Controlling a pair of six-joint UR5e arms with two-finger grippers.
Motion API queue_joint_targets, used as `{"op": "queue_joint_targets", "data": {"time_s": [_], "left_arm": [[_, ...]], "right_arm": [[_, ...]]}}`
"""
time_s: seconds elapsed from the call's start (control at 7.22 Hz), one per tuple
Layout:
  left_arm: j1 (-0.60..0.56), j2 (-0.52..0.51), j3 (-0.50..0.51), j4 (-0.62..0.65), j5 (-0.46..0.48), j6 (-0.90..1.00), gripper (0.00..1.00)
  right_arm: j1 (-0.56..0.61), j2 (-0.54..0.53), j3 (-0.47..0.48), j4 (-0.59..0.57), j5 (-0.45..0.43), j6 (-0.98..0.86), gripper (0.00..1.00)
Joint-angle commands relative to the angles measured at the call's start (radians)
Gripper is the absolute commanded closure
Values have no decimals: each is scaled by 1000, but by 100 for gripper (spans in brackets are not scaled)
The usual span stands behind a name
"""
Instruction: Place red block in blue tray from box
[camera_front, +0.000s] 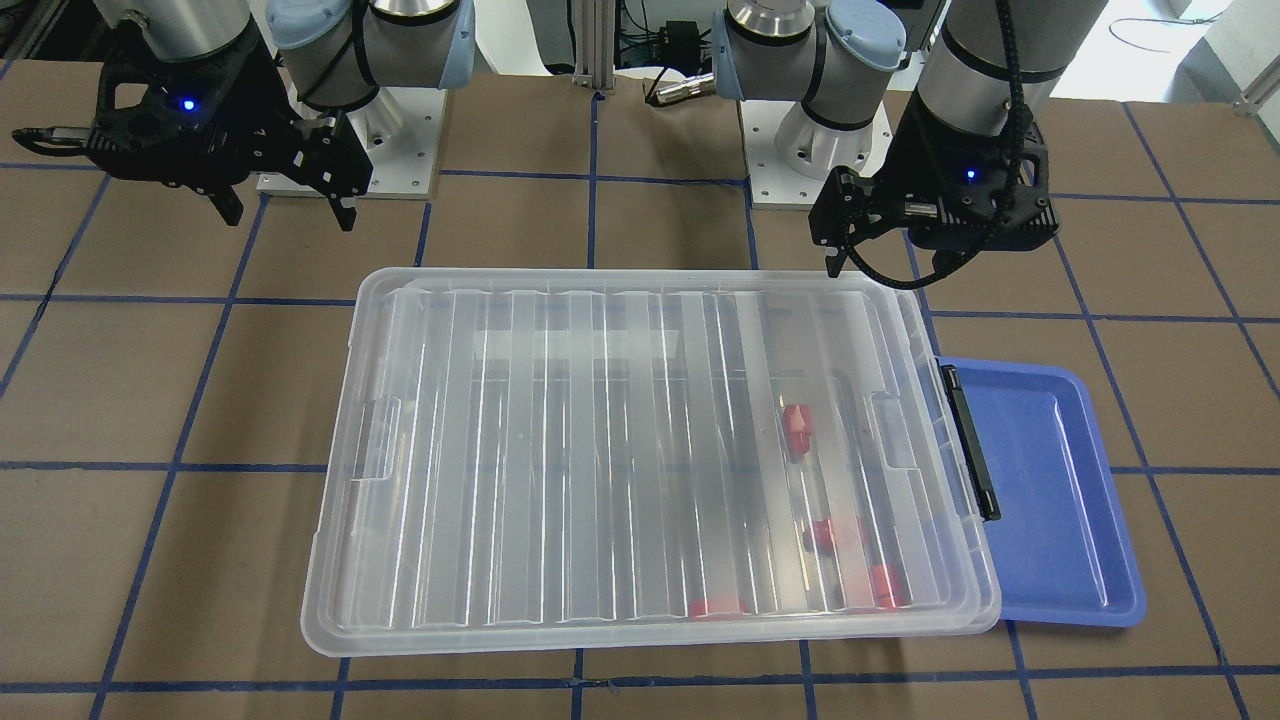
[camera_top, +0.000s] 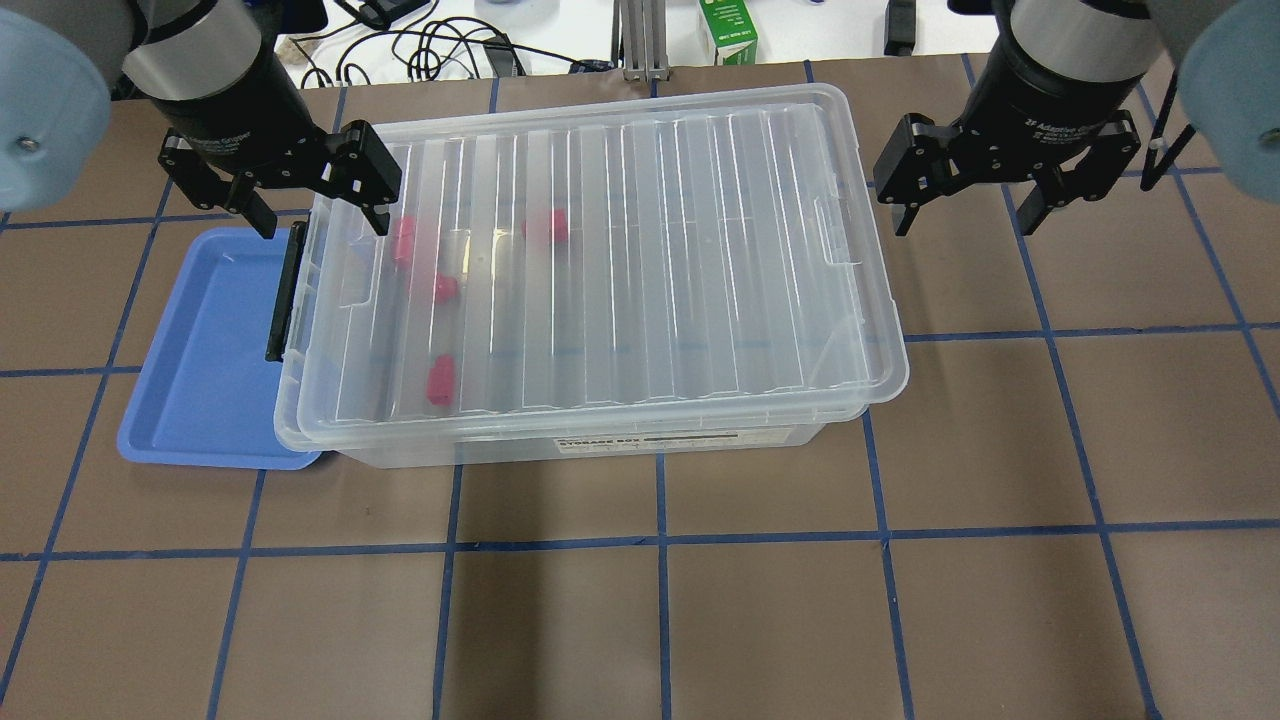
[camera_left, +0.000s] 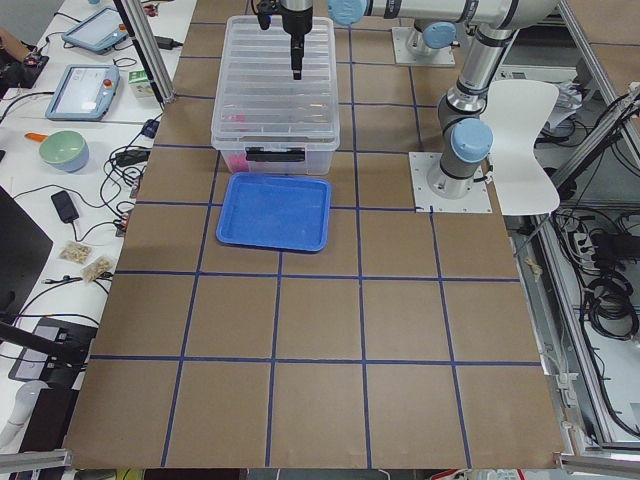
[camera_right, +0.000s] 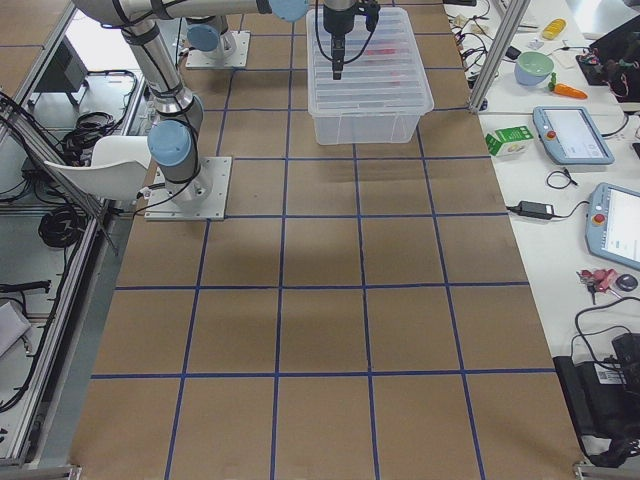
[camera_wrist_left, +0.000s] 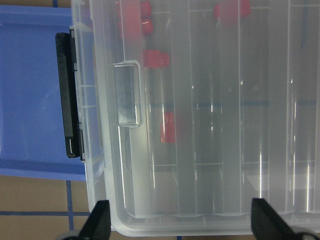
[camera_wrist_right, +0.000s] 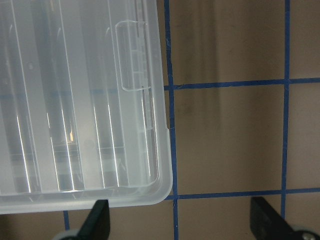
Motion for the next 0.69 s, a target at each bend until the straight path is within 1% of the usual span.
{"op": "queue_joint_targets", "data": {"time_s": [0.0,0.55], "left_arm": [[0,0,1,0,-1,0,0],[0,-2,-1,0,-1,0,0]], "right_arm": [[-2,0,1,1,0,2,0],[-2,9,8,-4,3,-11,0]]}}
